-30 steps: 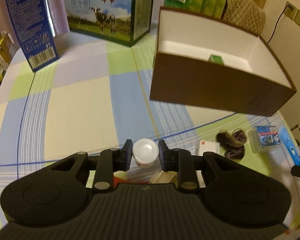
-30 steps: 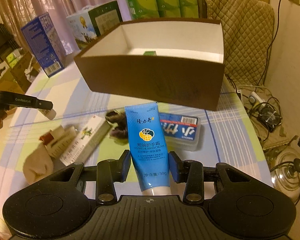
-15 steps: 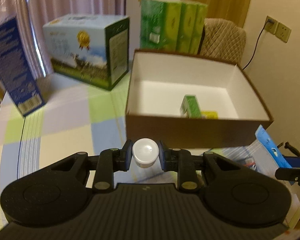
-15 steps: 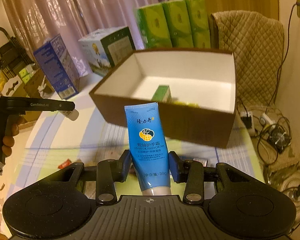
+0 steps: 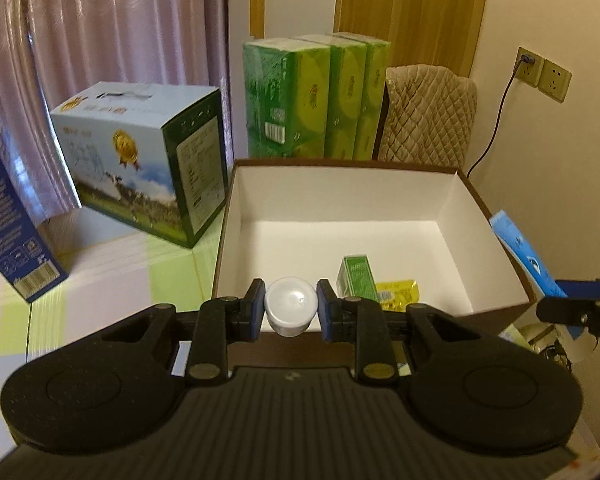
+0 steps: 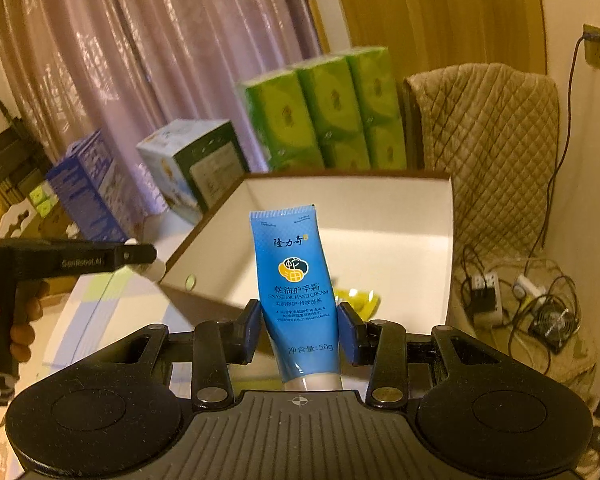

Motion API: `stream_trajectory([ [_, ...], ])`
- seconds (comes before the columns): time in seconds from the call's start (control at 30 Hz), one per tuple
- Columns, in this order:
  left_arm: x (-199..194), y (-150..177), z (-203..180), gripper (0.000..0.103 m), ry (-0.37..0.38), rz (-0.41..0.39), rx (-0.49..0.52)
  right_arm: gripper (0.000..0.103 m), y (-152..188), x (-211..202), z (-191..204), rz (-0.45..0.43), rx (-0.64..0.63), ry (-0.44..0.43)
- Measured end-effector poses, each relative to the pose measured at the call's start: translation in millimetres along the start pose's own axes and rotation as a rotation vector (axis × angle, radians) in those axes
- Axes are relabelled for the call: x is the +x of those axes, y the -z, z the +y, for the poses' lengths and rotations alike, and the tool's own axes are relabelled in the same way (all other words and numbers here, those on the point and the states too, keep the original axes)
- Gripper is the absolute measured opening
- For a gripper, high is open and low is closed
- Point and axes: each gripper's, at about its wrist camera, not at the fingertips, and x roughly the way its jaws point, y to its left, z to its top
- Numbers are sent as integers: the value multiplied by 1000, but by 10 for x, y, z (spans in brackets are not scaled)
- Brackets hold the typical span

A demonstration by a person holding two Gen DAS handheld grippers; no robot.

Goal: Organize objects
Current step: 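Carry the pill bottle and blue tube with both tools over the brown box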

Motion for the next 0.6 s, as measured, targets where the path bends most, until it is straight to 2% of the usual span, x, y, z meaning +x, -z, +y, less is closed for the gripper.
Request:
stream_trajectory([
  [0.3, 258, -245, -84, 23, -10, 2, 18, 37, -368, 266, -213, -38, 27, 35],
  [0.6, 612, -392, -135, 23, -30, 36, 36, 37, -454, 661, -379, 2, 54, 76],
])
